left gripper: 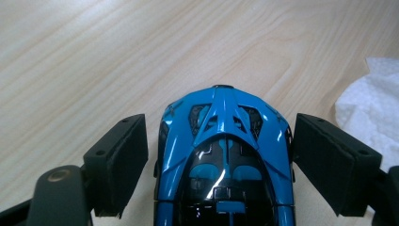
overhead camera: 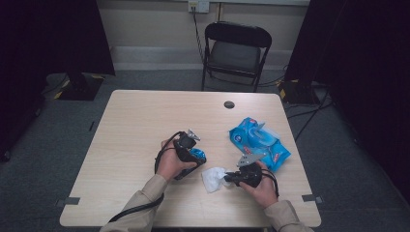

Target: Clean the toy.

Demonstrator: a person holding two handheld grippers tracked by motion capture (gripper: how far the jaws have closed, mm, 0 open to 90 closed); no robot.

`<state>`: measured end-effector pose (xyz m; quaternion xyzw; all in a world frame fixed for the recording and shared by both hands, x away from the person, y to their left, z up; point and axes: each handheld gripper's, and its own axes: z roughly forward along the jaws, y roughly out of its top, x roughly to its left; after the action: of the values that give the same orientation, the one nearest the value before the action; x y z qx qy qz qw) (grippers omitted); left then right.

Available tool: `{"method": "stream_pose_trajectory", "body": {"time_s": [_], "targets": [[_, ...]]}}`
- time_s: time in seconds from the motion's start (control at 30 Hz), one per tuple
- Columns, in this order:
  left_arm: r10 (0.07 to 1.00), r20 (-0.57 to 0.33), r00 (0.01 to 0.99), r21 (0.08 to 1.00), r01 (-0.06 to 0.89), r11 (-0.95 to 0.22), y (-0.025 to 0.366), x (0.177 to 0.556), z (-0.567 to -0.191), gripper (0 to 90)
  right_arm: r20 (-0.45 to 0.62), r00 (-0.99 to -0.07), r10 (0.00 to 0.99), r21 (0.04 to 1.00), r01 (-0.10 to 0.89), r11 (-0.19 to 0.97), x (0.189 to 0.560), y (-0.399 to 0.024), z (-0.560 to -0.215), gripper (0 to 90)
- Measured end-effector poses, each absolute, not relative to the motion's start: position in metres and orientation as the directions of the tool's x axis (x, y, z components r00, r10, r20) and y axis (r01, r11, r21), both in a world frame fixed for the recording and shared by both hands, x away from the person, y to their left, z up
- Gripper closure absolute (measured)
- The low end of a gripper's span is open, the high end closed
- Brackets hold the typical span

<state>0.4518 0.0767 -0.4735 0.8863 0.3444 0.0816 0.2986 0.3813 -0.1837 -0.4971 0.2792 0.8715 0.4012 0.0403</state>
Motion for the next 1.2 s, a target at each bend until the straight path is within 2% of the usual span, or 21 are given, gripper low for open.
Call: {"method": "stream_pose_trajectory", "body": {"time_s": [0.57,1.2], "targets": [[0.646,-0.075,0.759,0.553,0.571,-0.607,0.066,0.459,-0.481,20.9,0.162,-0.841,0.516,0.723,0.457,0.518,0.382,-0.185,-0.498,83.9],[0.640,-0.018,0.769,0.566,0.535,-0.627,0.066,0.455,-0.484,26.2,0.159,-0.842,0.515,0.723,0.454,0.520,0.382,-0.184,-0.498,83.9]]}}
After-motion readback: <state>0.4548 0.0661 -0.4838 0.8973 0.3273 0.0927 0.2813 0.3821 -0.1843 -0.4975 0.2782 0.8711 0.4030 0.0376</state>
